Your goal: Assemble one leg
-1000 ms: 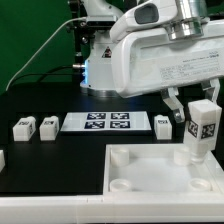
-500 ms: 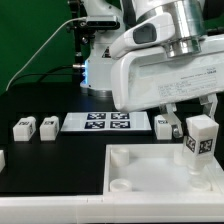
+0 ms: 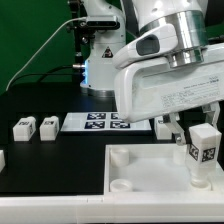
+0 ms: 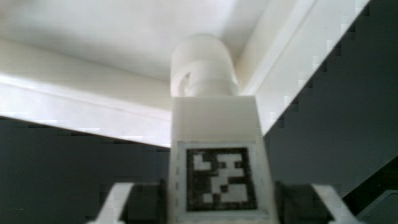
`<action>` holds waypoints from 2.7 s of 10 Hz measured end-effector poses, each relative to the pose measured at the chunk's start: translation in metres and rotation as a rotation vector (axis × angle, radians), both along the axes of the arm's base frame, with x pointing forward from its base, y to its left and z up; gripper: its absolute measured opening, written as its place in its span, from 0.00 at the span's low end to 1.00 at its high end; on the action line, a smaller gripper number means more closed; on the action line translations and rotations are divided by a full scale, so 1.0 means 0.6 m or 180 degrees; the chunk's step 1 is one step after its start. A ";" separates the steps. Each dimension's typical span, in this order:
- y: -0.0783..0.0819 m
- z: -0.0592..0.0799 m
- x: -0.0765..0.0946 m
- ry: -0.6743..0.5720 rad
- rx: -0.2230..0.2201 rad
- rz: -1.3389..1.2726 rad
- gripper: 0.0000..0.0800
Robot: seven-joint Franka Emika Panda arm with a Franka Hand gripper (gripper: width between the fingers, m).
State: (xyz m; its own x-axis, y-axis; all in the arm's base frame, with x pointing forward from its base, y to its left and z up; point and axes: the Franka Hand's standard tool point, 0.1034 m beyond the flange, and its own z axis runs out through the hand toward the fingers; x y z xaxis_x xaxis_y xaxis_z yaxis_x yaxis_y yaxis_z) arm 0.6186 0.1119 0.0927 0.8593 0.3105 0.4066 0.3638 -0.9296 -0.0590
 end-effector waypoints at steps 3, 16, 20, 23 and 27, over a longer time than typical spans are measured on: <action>-0.004 -0.011 0.003 -0.0048 0.0008 -0.0028 0.36; 0.001 -0.026 -0.006 -0.0320 0.0022 -0.0100 0.80; 0.001 -0.026 -0.006 -0.0320 0.0022 -0.0100 0.81; 0.001 -0.026 -0.006 -0.0320 0.0022 -0.0100 0.81; 0.004 0.005 -0.004 0.0038 0.0017 -0.0059 0.81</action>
Offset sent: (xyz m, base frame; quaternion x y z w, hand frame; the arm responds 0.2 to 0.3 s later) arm 0.0075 -0.0045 -0.0125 -0.0106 0.0200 0.0028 0.9997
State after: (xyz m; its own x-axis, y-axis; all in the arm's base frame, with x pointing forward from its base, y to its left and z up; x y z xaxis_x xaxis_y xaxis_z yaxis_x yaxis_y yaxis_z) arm 0.6160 0.1146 0.0956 0.8697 0.2924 0.3977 0.3458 -0.9358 -0.0682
